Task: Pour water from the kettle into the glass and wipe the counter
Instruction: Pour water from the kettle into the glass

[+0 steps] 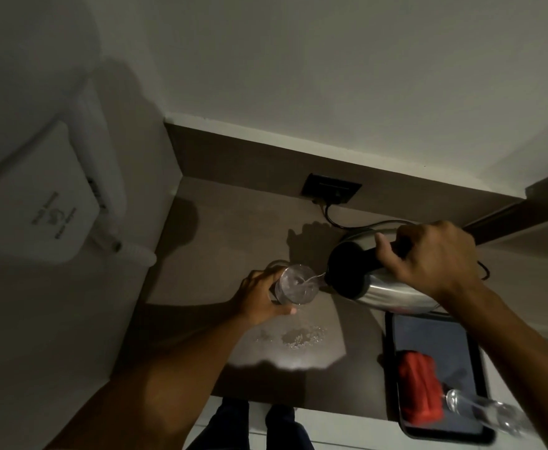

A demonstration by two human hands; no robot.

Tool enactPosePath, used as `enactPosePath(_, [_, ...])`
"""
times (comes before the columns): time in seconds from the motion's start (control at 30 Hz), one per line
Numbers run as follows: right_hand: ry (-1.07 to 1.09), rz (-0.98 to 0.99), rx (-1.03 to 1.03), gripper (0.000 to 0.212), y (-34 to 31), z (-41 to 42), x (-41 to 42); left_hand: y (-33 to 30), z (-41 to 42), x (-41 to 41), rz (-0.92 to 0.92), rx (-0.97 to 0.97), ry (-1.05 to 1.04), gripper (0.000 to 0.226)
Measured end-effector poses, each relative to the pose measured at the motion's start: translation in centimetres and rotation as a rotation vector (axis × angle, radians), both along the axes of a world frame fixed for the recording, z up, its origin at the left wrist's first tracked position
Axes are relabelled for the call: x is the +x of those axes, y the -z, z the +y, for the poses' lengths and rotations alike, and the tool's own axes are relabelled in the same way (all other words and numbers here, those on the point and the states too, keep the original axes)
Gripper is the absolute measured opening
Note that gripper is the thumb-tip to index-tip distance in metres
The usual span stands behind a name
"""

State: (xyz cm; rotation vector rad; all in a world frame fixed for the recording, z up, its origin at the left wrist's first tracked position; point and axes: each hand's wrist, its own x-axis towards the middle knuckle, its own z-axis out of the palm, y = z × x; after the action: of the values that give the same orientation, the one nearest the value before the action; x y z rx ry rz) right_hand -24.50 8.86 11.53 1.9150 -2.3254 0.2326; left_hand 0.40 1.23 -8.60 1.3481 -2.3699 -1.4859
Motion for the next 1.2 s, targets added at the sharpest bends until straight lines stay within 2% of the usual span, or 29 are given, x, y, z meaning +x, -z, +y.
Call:
enactPosePath(0.8, [-0.059,0.077,0.099,0.066,-6.0,-0.5,0.2,-0.7,0.1,0.0,-0.020,-0.016,-0.001,0.095])
enactPosePath(1.2, [-0.089,0.101,0.114,0.066,-6.3,-0.8,0.6,-1.0,0.2,-0.1,-0.061,-0.006,-0.008,0.099])
